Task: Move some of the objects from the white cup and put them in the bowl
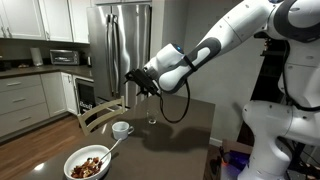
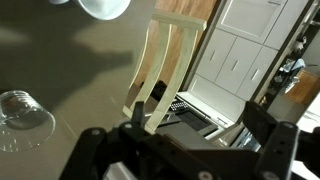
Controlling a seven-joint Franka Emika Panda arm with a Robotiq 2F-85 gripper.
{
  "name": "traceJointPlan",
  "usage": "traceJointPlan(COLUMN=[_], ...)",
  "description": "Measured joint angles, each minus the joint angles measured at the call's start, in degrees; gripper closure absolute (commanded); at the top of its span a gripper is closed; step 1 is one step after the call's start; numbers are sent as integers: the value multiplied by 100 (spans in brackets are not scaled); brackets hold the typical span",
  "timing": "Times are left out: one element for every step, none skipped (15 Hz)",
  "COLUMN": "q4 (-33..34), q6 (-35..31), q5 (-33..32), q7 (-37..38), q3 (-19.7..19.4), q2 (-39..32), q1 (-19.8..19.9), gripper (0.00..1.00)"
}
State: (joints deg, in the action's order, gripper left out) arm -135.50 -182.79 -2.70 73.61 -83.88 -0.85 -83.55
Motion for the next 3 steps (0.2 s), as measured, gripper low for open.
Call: traceJointPlan(q4=[88, 152, 186], q6=[183, 284, 310], q5=[4, 195, 393], q7=[9, -43, -155], q3=[-15, 230, 630], q2=[38, 43, 38], q1=[1, 229, 599], gripper=[0, 0, 0])
